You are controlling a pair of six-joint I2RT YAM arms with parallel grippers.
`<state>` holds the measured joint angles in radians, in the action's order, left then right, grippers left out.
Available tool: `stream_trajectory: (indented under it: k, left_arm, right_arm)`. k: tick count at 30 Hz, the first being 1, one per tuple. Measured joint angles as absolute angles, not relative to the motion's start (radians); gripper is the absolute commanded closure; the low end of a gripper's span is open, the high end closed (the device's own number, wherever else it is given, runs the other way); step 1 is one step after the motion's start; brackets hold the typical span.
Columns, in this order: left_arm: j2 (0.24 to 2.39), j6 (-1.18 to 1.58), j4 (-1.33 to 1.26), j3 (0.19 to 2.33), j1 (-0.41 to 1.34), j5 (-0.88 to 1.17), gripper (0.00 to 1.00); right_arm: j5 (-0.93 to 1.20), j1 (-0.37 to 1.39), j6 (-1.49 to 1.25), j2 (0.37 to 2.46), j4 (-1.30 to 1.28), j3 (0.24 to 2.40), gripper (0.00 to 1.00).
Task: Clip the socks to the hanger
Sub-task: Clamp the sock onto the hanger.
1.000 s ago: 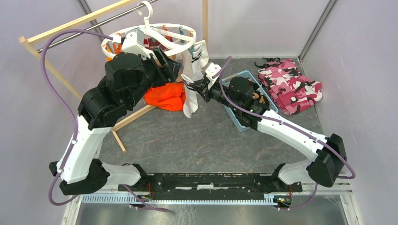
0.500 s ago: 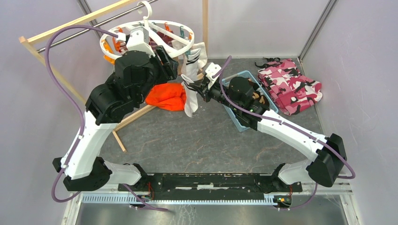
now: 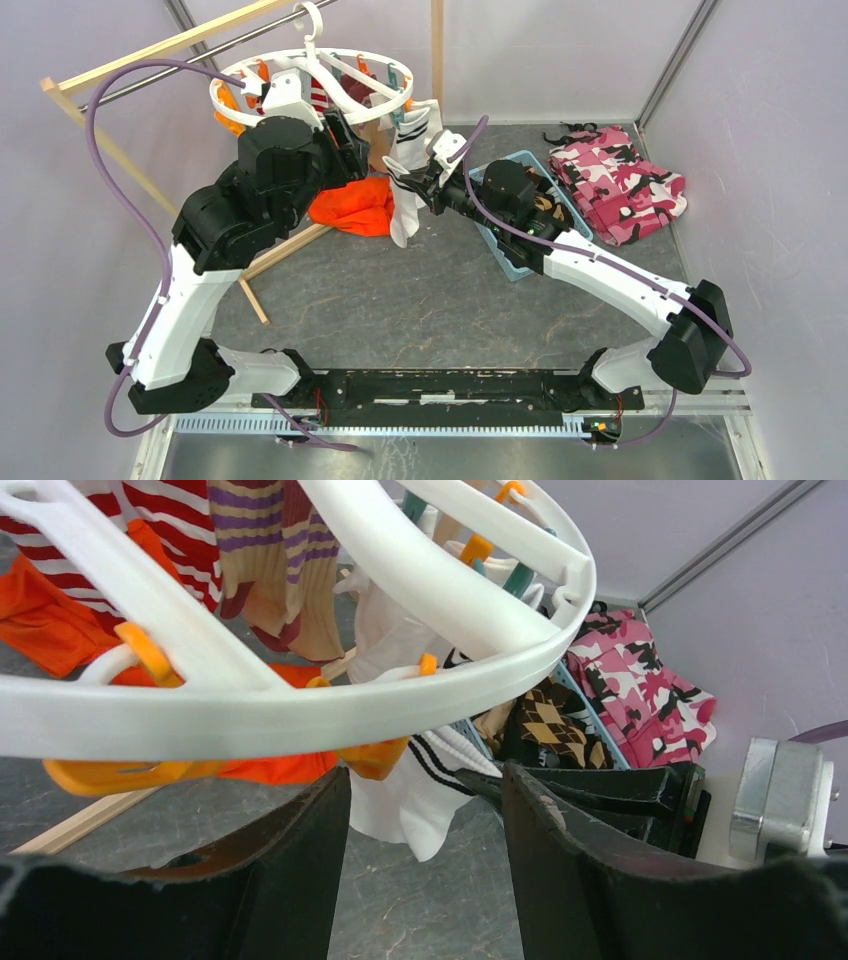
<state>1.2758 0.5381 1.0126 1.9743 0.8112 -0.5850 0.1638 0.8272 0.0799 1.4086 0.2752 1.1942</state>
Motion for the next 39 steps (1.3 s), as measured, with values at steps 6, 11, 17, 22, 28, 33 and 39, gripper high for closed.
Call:
stream_trajectory:
  k: [6, 11, 17, 22, 28, 33, 39]
  left_arm:
    - [1.253, 0.528, 1.025, 1.958, 0.811, -0.604, 0.36]
    - [1.251, 0.514, 1.025, 1.953, 0.811, -0.617, 0.36]
    - [1.247, 0.490, 1.008, 1.908, 0.811, -0.643, 0.37]
    - [1.248, 0.455, 0.989, 1.887, 0.811, -0.659, 0.37]
    - [1.246, 0.442, 0.986, 1.887, 0.811, -0.680, 0.37]
    - [1.234, 0.442, 0.991, 1.887, 0.811, -0.681, 0.37]
    - [1.179, 0.442, 0.988, 1.837, 0.811, -0.664, 0.34]
  right_arm:
    - [0.164, 0.826, 0.079, 1.409, 0.275, 1.195, 1.00]
    - [0.164, 0.826, 0.079, 1.409, 0.275, 1.195, 1.00]
    - [0.163, 0.826, 0.079, 1.409, 0.276, 1.198, 1.00]
    - [0.163, 0.826, 0.079, 1.409, 0.276, 1.199, 1.00]
    - [0.157, 0.823, 0.079, 1.409, 0.276, 1.199, 1.00]
    - [0.156, 0.822, 0.079, 1.414, 0.276, 1.203, 1.00]
    - [0.156, 0.822, 0.080, 1.431, 0.274, 1.212, 1.00]
